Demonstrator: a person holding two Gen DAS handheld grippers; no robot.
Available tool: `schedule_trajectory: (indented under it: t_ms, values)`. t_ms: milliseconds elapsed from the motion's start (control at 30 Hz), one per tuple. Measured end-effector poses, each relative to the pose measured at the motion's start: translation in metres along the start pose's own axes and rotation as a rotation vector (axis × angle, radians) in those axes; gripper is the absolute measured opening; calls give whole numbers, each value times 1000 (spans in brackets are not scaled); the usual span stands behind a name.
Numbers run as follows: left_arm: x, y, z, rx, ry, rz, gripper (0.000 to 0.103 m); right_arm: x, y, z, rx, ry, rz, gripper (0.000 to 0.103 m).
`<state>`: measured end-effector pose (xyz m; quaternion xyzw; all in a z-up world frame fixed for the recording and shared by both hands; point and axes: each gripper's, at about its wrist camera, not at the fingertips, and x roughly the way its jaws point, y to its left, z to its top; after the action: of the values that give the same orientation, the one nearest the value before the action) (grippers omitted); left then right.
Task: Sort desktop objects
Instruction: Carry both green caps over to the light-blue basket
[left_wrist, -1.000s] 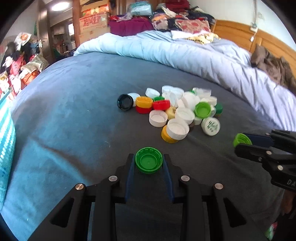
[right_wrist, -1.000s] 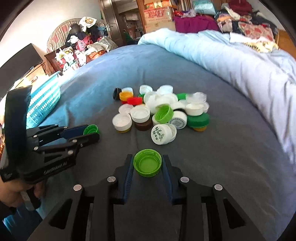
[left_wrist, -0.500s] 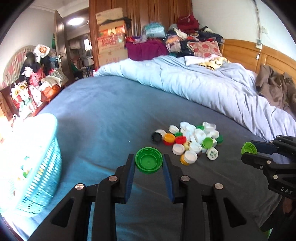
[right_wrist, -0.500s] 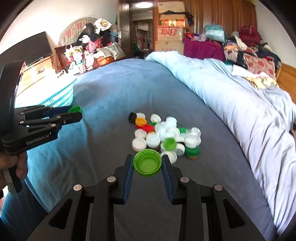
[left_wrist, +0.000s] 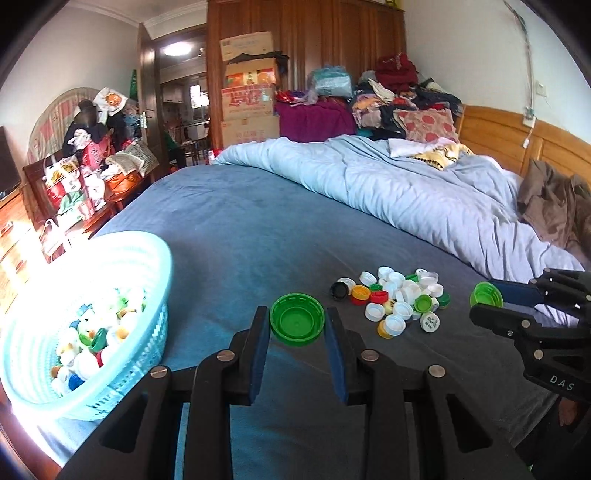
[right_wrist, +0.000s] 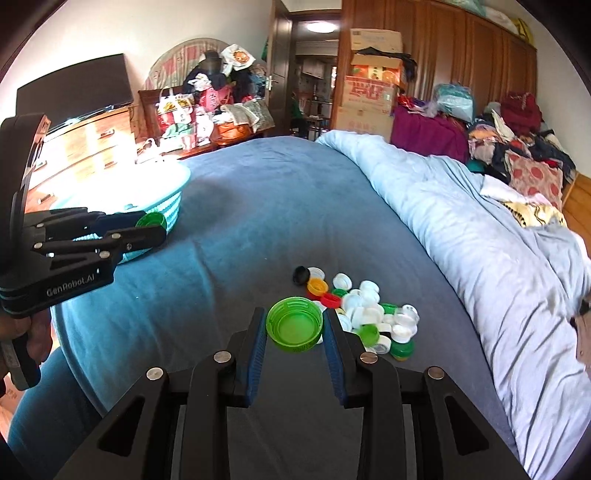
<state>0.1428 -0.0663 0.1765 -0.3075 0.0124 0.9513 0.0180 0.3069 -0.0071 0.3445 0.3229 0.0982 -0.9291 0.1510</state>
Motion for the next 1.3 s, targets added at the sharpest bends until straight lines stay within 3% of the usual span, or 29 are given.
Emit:
schedule_trajectory:
  t_ms: [433,767,967,1300]
  values:
    - [-26,38,-12,-73,16,34,31,-8,-12,26,127,19,101,33]
    - [-38,67,-4,-83,18,54,31,-31,-15,92,86,-19,122,33]
    - [-53,97,16,-85,9,87,31,-26,19,142,9,-47,196,33]
    - [-69,201,46,-118,62,218,31,-2,114,221,-102,-62,377,33]
